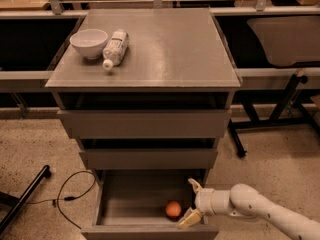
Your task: Place orange into bottom drawer
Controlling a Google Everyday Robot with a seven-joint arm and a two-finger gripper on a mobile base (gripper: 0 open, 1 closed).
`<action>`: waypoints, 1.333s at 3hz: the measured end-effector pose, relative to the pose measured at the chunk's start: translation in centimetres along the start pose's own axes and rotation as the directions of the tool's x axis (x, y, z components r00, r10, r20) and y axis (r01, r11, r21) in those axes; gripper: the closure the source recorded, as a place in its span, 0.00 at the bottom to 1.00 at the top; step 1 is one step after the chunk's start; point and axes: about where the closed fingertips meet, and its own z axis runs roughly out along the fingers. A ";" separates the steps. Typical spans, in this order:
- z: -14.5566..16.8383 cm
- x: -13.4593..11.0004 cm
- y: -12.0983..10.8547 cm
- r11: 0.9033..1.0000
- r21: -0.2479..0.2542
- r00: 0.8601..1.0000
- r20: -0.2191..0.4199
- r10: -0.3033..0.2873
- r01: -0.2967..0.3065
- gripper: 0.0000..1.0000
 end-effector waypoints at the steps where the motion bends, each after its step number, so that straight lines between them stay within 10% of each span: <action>1: -4.6 -1.5 0.0 0.999 0.044 0.999 -0.031 -0.009 0.010 0.00; 4: -17.1 -6.7 -1.1 0.977 0.202 0.989 -0.146 -0.033 0.062 0.00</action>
Offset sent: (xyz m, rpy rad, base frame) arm -0.0142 -0.1083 0.1288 -0.1441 -0.1058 -0.1331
